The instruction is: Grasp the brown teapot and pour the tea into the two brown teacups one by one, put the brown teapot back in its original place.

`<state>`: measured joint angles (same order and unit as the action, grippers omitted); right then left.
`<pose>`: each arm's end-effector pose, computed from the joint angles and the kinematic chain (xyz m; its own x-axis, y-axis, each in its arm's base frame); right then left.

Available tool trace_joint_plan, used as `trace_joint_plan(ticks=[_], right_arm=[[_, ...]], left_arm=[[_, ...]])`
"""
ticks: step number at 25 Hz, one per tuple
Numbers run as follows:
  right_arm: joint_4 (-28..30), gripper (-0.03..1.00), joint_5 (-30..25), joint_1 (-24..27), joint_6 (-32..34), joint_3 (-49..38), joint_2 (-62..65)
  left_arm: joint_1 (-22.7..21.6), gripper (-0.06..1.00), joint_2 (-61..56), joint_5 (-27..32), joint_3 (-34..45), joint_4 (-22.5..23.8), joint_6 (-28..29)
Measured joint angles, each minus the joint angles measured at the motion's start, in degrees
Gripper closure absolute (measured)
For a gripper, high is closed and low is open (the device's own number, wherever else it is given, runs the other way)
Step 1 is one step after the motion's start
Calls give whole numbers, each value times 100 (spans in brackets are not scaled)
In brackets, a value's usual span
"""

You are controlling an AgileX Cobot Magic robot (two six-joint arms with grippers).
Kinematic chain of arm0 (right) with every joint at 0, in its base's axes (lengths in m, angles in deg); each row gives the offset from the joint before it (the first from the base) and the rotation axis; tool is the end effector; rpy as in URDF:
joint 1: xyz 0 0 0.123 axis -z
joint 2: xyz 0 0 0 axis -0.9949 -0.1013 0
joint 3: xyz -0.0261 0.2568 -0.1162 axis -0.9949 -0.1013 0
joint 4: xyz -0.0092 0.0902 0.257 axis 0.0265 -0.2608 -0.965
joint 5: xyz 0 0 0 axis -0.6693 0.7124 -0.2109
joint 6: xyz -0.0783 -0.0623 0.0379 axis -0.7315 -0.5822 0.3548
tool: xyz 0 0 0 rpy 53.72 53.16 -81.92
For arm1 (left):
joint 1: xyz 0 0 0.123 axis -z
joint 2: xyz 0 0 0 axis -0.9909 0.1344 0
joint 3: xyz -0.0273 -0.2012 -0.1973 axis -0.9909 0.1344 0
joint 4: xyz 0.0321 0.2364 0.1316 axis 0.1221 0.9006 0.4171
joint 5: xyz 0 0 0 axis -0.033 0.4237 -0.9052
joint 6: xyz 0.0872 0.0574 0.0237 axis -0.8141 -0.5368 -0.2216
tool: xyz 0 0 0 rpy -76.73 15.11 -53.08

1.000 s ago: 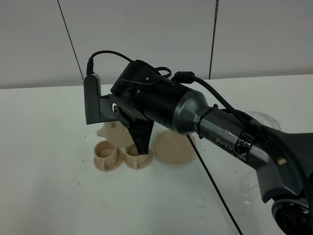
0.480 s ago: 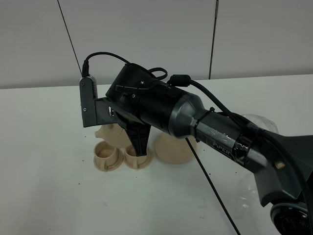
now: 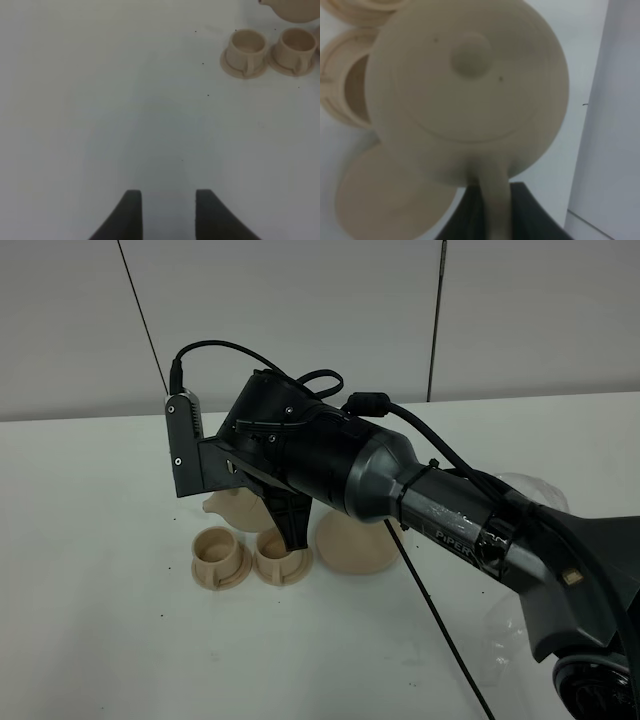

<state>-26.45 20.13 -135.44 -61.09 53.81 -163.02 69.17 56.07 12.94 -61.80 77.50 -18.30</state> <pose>0.3681 0.3928 0.2262 0.2245 -0.9745 0.0070 -0.7671 -0.1811 -0.6155 0.0411 -0.0027 0.2830 -0.4990 0.0316 -0.8660 -0.0596 0.9957 0.0707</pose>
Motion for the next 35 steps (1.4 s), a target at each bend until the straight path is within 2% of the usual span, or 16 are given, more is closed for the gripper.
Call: trace_joint_plan(ticks=[14,35], right_arm=[[157,87,11,-129,-10,0,0],[812,87,69,-275,219,-178,-75]], left_arm=[[0,62,0,0,0,0,0],[0,62,0,0,0,0,0]])
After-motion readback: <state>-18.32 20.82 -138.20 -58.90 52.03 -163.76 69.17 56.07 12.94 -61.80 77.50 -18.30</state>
